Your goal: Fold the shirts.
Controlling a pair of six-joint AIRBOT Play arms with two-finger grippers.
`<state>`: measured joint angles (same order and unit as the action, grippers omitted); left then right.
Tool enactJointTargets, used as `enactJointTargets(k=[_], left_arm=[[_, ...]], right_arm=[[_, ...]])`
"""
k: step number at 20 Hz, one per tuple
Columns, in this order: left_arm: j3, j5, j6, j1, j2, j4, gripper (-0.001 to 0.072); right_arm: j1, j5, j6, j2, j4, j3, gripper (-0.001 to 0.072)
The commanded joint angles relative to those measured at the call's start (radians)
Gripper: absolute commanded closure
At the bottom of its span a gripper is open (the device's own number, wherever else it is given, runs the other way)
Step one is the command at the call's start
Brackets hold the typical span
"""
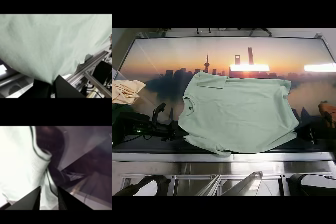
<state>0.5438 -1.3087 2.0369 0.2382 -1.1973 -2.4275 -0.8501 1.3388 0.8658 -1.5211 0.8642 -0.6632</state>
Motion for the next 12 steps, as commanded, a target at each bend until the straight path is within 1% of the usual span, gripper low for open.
enactJointTargets(k=[1, 3, 4, 5, 6, 8, 9, 10, 12], left_arm=[[0.001, 0.001, 0.001, 0.001, 0.001, 0.0, 0.0686], [0.001, 0.001, 0.001, 0.002, 0.001, 0.0, 0.0687], [0.001, 0.001, 0.001, 0.001, 0.001, 0.0, 0.0687], [0.001, 0.001, 0.001, 0.001, 0.001, 0.0, 0.0687], [0.001, 0.001, 0.001, 0.002, 0.001, 0.0, 0.0687], [0.001, 0.002, 0.001, 0.001, 0.001, 0.0, 0.0687], [0.001, 0.003, 0.001, 0.001, 0.001, -0.001, 0.0687], [0.001, 0.009, 0.001, 0.001, 0.001, -0.001, 0.0687], [0.002, 0.006, 0.001, 0.001, 0.001, -0.016, 0.0686]], right_arm=[[0.069, -0.048, -0.032, -0.011, 0.1, 0.0, 0.039], [0.095, -0.057, -0.032, -0.015, 0.107, 0.0, 0.0381], [0.107, -0.057, -0.032, -0.021, 0.105, 0.0, 0.0315], [0.119, -0.055, -0.031, -0.029, 0.101, 0.0, 0.0322], [0.13, -0.055, -0.028, -0.035, 0.095, 0.0, 0.036], [0.142, -0.051, -0.028, -0.039, 0.065, 0.0, 0.0542], [0.142, -0.035, -0.028, -0.038, 0.032, 0.0, 0.0666], [0.141, -0.017, -0.026, -0.037, -0.007, -0.002, 0.0694], [0.141, 0.04, -0.025, -0.036, -0.075, -0.019, 0.0695]])
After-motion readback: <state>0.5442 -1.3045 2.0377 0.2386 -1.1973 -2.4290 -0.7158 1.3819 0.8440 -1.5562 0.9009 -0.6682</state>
